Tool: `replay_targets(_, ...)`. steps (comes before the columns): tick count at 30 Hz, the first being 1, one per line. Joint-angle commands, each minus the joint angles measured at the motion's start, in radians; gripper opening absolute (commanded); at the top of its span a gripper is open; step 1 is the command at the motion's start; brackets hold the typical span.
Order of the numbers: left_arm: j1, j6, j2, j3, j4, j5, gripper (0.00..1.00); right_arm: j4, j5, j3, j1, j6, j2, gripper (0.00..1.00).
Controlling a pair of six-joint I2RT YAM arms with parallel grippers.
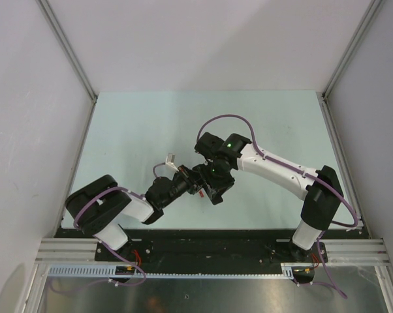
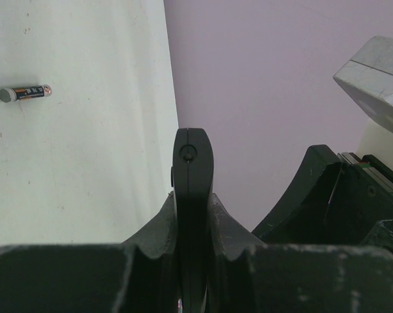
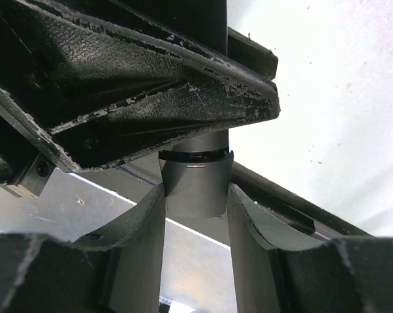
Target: Load the batteries into the remote control
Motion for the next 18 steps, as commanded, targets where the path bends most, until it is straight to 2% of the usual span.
replay_targets(1,-0.016,-0.038,-0.049,0.006,0.4,0.0,0.0,0.035,0.04,0.018,-0.008,0.002,0.008,0.0)
replay_targets(18,-0.015,-0.027,-0.05,0.004,0.4,0.0,0.0,0.004,0.005,0.024,-0.01,-0.014,0.017,0.0)
